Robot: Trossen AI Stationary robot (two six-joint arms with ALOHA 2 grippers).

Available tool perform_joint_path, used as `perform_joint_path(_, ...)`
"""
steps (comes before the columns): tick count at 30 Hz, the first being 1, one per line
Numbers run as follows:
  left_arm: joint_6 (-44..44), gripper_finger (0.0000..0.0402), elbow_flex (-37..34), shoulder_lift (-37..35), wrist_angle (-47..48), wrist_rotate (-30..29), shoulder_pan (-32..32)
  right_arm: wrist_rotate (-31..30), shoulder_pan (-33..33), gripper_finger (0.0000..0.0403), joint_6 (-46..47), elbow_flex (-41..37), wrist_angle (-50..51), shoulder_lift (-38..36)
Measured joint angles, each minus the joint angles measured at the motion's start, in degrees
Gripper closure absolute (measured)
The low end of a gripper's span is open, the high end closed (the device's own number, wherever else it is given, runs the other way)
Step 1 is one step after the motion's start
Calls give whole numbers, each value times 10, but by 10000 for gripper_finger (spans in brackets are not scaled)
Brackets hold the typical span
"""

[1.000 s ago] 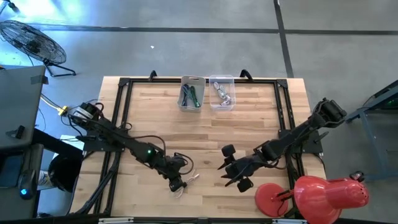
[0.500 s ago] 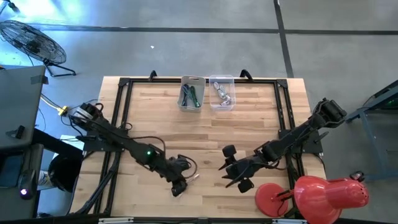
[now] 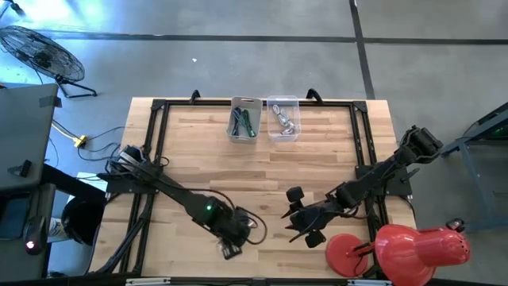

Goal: Pick & Place USB Port
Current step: Put the pink and gray charger cable into the gray bin

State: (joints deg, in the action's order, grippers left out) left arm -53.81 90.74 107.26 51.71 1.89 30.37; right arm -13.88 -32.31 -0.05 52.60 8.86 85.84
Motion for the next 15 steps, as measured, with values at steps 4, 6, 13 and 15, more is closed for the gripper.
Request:
perform_joint_path(4,-4,305,2,11,44,-2,0,-2,-9,254,10,0,0,0)
perform_joint_path(6,-1,305,0,13,64,-2,0,-8,-13,254,11,0,-3,0)
perform_joint_path(13,62,305,1,26,37,-34,0,-33,-29,254,13,0,-2,0)
perform_joint_path(15,81,305,0,26,47,-40,0,-38,-32,254,13,0,-4,0)
